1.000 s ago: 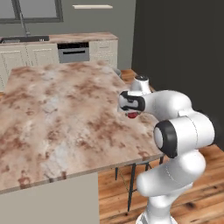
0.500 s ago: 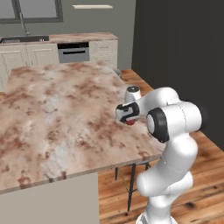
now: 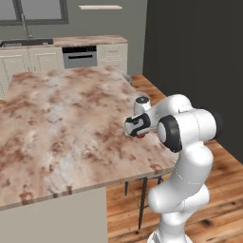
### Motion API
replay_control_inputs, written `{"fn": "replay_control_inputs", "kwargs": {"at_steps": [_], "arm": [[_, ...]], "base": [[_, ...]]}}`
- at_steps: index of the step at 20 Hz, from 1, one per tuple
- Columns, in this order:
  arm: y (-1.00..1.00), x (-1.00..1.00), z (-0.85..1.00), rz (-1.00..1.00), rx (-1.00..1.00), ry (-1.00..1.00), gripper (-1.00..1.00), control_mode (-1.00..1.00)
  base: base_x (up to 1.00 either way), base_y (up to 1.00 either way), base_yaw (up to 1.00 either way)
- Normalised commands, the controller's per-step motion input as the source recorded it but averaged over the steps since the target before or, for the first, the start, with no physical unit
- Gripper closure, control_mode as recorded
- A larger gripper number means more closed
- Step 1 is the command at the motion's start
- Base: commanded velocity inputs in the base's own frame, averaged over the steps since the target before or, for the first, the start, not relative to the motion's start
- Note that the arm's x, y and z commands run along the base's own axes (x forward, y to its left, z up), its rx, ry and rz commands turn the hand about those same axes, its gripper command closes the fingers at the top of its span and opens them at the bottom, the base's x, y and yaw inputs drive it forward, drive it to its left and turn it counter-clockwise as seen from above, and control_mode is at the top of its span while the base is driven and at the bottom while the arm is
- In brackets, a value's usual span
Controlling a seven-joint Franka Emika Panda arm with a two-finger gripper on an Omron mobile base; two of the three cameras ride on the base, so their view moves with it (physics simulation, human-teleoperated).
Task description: Open the fridge, remove the pear, onion, and shrimp, and place them on any counter.
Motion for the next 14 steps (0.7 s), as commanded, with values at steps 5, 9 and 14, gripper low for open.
{"fn": "replay_control_inputs", "kwargs": {"at_steps": [5, 9, 14], "arm": [[0.00, 0.00, -0.08, 0.00, 0.00, 0.00, -1.00, -1.00], [0.01, 0.08, -0.19, 0.00, 0.00, 0.00, -1.00, -1.00], [0.00, 0.00, 0.13, 0.00, 0.03, -0.06, -1.00, -1.00]], "base": [[0.00, 0.00, 0.00], [0.00, 0.00, 0.00], [0.00, 0.00, 0.00]]}}
